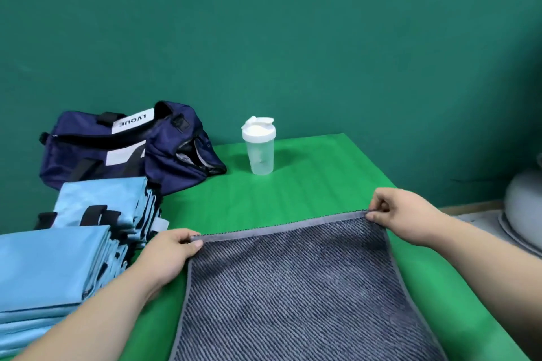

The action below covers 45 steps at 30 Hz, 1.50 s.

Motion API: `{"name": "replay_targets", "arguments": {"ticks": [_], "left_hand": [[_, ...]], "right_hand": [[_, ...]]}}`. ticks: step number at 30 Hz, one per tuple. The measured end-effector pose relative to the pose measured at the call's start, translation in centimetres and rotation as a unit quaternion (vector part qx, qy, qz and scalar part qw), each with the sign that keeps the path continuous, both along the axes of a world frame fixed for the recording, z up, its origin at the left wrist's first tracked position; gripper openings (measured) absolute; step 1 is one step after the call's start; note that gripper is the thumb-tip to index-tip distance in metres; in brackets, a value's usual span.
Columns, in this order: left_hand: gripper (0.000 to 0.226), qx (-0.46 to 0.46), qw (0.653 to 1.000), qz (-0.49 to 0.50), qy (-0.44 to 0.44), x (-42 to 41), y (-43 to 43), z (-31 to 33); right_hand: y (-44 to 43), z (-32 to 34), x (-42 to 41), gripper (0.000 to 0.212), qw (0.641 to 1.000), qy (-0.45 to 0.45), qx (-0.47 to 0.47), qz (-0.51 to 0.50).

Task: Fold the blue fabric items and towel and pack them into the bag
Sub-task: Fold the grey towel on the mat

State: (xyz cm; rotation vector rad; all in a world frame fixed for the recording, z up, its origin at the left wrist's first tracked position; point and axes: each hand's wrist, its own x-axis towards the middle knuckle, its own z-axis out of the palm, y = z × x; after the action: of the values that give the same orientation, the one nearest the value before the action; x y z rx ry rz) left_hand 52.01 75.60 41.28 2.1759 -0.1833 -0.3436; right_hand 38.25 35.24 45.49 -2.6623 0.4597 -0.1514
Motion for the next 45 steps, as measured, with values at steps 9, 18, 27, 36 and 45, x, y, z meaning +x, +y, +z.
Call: {"name": "replay_targets", "arguments": {"ticks": [9,18,27,36,45], "left_hand": [[0.015,0.051,0.967,0.046,-0.244,-0.7,-1.5,22.2],[0.019,0.142,0.941,0.032,-0.307,-8.5,1.9,28.6],[0.027,0.153,0.983,-0.044,-0.089,-17.0,5.4,8.7],[0.014,0.068,0.995,-0.005,-0.077,-17.0,6.6,8.0],[0.012,0.029,0.994,0.067,-0.079,-7.3,1.7,7.2]], "right_hand": [[-1.3,18.9,-0.8,0.024,0.991,-0.129,0.038,0.013],[1.7,24.6,-8.7,0.019,0.980,-0.193,0.032,-0.014],[5.7,4.1,-15.7,0.025,0.997,0.003,0.076,-0.005],[5.3,2.7,-15.4,0.020,0.971,-0.033,0.237,-0.020],[3.0,2.1,-5.6,0.016,0.966,-0.075,0.221,-0.111]]}}
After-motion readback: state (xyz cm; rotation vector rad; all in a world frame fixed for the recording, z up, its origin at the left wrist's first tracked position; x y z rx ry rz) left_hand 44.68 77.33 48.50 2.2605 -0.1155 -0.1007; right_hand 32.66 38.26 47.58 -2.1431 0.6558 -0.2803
